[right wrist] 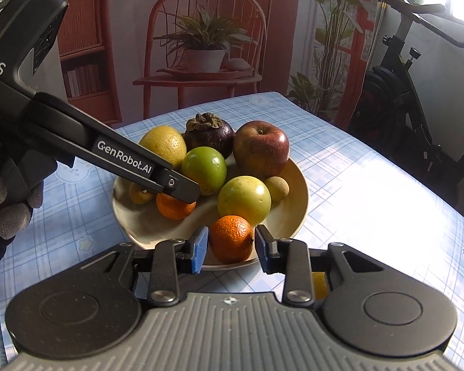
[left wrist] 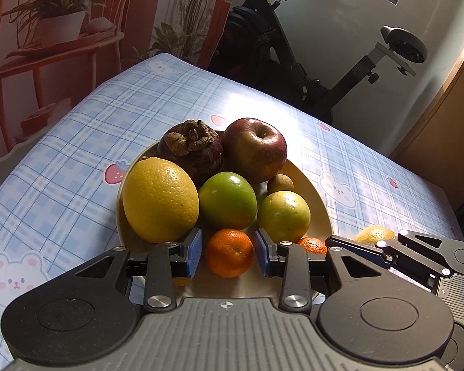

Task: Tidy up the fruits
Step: 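Lower both tangerines onto the plate and open both tools, then withdraw both tools from the plate back to the remaining fruit, then grasp a tangerine with the right tool while the left tool approaches another tangerine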

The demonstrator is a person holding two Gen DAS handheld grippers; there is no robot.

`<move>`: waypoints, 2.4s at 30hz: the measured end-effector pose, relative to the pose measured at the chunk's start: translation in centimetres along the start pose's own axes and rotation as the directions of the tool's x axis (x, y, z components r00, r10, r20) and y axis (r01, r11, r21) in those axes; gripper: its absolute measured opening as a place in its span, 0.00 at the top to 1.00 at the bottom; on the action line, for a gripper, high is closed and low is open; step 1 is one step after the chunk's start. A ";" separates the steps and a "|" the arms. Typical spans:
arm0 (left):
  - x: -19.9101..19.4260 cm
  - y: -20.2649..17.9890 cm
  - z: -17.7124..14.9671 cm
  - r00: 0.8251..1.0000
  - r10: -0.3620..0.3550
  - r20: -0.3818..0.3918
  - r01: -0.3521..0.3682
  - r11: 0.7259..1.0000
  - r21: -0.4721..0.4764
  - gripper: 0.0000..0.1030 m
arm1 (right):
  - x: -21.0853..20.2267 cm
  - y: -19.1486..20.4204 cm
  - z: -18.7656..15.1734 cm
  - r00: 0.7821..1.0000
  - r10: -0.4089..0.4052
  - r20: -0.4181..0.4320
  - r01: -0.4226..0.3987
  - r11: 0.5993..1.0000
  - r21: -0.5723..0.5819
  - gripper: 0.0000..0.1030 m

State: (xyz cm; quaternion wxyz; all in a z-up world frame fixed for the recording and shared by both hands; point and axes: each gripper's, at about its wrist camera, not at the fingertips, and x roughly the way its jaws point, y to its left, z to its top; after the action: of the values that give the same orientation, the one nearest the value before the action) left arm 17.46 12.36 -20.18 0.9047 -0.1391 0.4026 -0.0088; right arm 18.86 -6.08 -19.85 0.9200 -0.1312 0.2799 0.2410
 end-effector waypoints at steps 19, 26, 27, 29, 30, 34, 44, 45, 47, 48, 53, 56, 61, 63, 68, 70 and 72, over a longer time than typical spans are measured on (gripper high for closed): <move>-3.9 -4.4 -0.6 0.999 -0.015 0.051 0.009 0.995 0.101 0.58 | -7.4 -3.0 -2.3 0.990 -0.078 0.115 0.047 0.967 0.251 0.64; -4.4 -7.9 -3.2 0.996 -0.090 0.024 0.085 0.983 0.162 0.58 | -11.8 -3.9 -6.0 0.981 -0.161 0.105 0.115 0.930 0.349 0.64; -4.3 -8.3 -3.5 0.995 -0.097 0.017 0.093 0.981 0.168 0.58 | -12.2 -3.8 -6.6 0.982 -0.164 0.098 0.119 0.927 0.357 0.64; -3.9 -9.2 -4.1 0.994 -0.106 0.002 0.103 0.977 0.189 0.58 | -12.8 -3.5 -7.6 0.983 -0.160 0.084 0.119 0.922 0.368 0.64; -3.8 -9.4 -4.4 0.994 -0.107 -0.004 0.105 0.975 0.197 0.58 | -13.0 -3.3 -7.9 0.985 -0.156 0.080 0.116 0.922 0.368 0.64; -3.6 -9.5 -5.0 0.994 -0.107 -0.020 0.109 0.972 0.207 0.58 | -13.2 -1.8 -8.6 0.989 -0.128 0.069 0.098 0.937 0.334 0.60; -3.3 -9.0 -5.1 0.996 -0.091 -0.026 0.094 0.978 0.188 0.58 | -11.4 -0.4 -9.0 0.999 -0.050 0.012 0.044 0.956 0.289 0.53; -3.3 -9.0 -5.1 0.995 -0.091 -0.027 0.095 0.978 0.188 0.58 | -11.2 -0.3 -9.2 0.999 -0.046 0.005 0.043 0.956 0.289 0.53; -3.3 -9.0 -5.2 0.995 -0.091 -0.027 0.095 0.977 0.189 0.58 | -10.9 -0.5 -9.4 0.999 -0.036 -0.007 0.037 0.954 0.297 0.53; -3.3 -9.0 -5.2 0.995 -0.091 -0.027 0.095 0.977 0.189 0.58 | -10.8 -0.6 -9.5 0.999 -0.032 -0.010 0.033 0.952 0.304 0.53; -3.3 -9.0 -5.2 0.996 -0.090 -0.028 0.094 0.978 0.189 0.58 | -10.7 -0.8 -9.9 1.000 -0.017 -0.008 0.018 0.946 0.325 0.54; -3.2 -9.0 -5.2 0.996 -0.090 -0.028 0.093 0.977 0.190 0.58 | -10.7 -0.9 -9.9 1.000 -0.018 -0.007 0.019 0.945 0.327 0.55; -3.1 -9.0 -5.4 0.996 -0.089 -0.030 0.093 0.977 0.194 0.58 | -10.6 -0.9 -9.9 1.000 -0.021 -0.004 0.021 0.946 0.324 0.58; -3.1 -9.1 -5.4 0.996 -0.088 -0.030 0.093 0.977 0.193 0.58 | -10.6 -0.8 -9.9 1.000 -0.022 -0.002 0.021 0.946 0.322 0.58; -3.1 -9.1 -5.3 0.996 -0.089 -0.031 0.093 0.977 0.194 0.58 | -11.1 -1.2 -9.9 0.999 -0.033 0.024 0.022 0.940 0.340 0.59; -3.0 -9.1 -5.4 0.996 -0.087 -0.032 0.091 0.977 0.193 0.58 | -11.6 -1.7 -9.7 0.997 -0.056 0.044 0.037 0.935 0.352 0.59; -2.9 -9.0 -5.4 0.996 -0.086 -0.033 0.091 0.977 0.193 0.58 | -12.0 -2.4 -9.7 0.995 -0.083 0.062 0.055 0.928 0.368 0.59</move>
State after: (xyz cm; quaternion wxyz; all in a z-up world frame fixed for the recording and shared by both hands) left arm 12.42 2.73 -19.21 0.9076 -0.0678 0.4044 -0.0898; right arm 6.98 -16.21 -20.47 0.9463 0.0422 0.2795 0.1570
